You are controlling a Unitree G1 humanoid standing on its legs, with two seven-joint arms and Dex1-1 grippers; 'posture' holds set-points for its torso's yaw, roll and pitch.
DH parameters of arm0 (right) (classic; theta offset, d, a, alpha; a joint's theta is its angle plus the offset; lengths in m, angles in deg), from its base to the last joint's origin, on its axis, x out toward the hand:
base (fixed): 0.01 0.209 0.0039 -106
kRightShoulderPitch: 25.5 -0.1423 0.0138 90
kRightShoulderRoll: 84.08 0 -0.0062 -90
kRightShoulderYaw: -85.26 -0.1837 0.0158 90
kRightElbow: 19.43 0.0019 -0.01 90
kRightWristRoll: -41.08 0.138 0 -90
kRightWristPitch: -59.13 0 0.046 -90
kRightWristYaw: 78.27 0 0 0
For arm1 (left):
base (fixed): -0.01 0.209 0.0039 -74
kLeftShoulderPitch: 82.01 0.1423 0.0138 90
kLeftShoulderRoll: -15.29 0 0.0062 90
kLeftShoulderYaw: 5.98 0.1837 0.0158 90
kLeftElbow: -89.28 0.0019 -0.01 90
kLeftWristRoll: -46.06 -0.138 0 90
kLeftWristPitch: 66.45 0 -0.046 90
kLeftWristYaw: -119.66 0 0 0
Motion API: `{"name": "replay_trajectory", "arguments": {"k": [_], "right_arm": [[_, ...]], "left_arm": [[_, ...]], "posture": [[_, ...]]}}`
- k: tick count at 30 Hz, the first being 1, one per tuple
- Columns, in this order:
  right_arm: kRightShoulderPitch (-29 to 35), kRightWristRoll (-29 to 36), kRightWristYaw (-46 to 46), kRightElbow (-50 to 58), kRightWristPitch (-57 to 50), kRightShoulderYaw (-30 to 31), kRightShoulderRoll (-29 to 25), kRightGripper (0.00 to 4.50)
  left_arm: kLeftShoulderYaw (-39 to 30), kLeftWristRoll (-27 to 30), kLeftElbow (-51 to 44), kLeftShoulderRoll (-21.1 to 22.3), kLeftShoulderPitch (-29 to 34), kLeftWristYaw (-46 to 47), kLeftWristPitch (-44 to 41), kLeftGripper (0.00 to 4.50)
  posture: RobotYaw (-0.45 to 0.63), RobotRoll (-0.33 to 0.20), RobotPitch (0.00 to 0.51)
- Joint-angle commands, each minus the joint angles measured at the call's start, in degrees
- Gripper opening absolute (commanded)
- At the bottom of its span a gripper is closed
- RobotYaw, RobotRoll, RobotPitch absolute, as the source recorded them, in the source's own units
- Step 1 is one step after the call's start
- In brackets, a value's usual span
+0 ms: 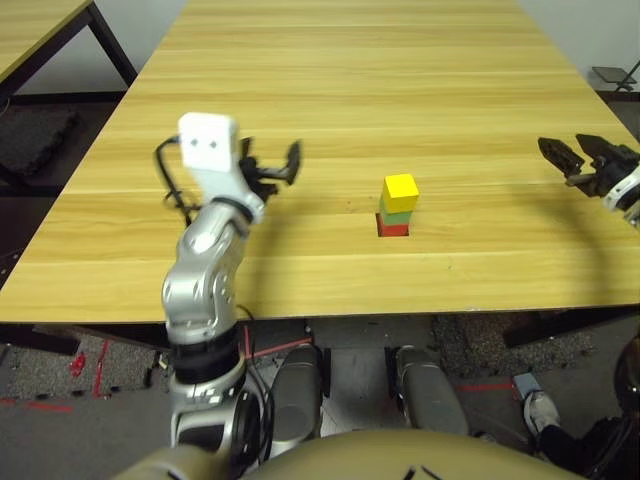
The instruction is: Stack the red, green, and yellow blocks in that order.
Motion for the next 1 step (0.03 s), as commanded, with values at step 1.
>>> {"name": "replay_trajectory", "arguments": {"k": [1], "right_arm": [[-3.49, -2.15, -0.52, -9.33, 10.24, -0.19, 0.25, 4.50]], "left_arm": [[-0.28, -2.52, 6.00, -2.51, 1.90, 5.52, 14.61, 4.47]], "posture": [[0.14, -0.175, 0.108]]}}
